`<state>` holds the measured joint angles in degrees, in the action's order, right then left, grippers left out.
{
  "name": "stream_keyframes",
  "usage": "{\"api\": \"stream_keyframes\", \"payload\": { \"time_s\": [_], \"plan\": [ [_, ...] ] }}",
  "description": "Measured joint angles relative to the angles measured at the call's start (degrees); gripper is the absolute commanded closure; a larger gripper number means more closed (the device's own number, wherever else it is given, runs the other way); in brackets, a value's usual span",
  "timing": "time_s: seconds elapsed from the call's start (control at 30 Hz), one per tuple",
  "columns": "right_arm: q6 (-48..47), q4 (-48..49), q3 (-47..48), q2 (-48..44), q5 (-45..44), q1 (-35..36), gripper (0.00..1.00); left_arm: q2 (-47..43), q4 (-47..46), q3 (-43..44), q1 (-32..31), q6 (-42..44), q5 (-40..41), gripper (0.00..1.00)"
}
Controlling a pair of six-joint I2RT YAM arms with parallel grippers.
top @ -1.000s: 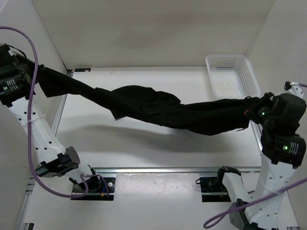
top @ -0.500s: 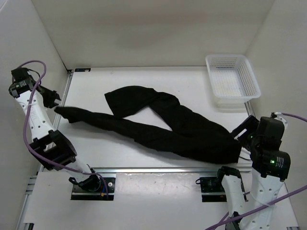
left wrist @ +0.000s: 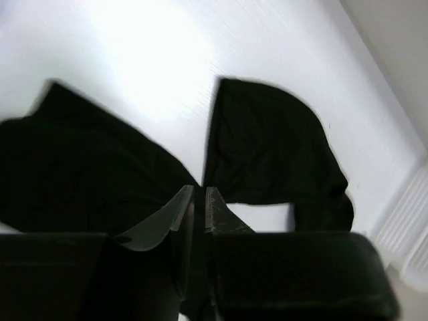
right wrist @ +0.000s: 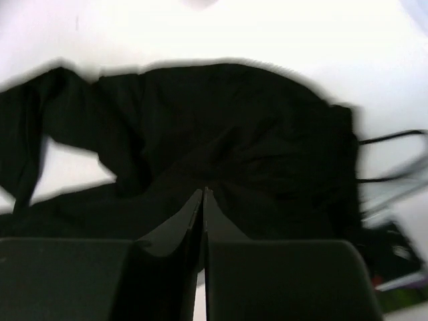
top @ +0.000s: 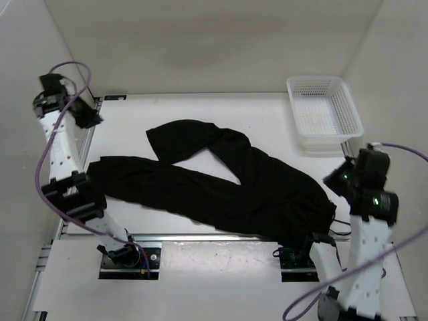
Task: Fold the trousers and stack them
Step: Flatten the trousers out
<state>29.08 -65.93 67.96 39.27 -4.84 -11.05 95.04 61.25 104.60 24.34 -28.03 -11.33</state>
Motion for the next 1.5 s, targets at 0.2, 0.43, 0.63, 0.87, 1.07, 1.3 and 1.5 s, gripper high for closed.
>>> {"api": "stream_keyframes", "payload": {
  "time_s": [0.2, 0.43, 0.63, 0.87, 1.07, 1.3, 1.5],
  "plan": [
    [-0.68, 12.61, -12.68, 16.20, 15.65, 0.74, 0.73, 15.61, -1.95, 3.85, -15.06, 4.63, -1.14, 0.47],
    [-1.70, 17.59, -11.52, 18.58, 17.97, 1.44, 0.57, 30.88, -1.29, 5.55, -24.33, 3.28, 2.60, 0.47],
    [-2.51, 19.67, -11.28, 18.58, 18.36, 1.44, 0.51, 34.45, -1.77, 5.49, -23.96, 1.01, 7.10, 0.44],
    [-2.56, 20.87, -12.90, 18.56, 18.56, 1.44, 0.50, 37.00, -2.05, 5.55, -24.90, -0.68, 10.32, 0.66],
    [-2.73, 21.09, -13.03, 18.53, 18.53, 1.44, 0.50, 39.89, -1.11, 9.05, -25.22, -0.90, 10.93, 0.90],
    [-2.78, 21.11, -13.03, 19.02, 18.51, 1.44, 0.50, 41.72, 1.62, 14.38, -24.74, -0.94, 12.15, 0.90],
    [-2.78, 21.11, -13.00, 19.10, 18.49, 1.44, 0.50, 38.93, 3.45, 20.41, -18.34, -1.40, 12.76, 0.90]
  ]
}}
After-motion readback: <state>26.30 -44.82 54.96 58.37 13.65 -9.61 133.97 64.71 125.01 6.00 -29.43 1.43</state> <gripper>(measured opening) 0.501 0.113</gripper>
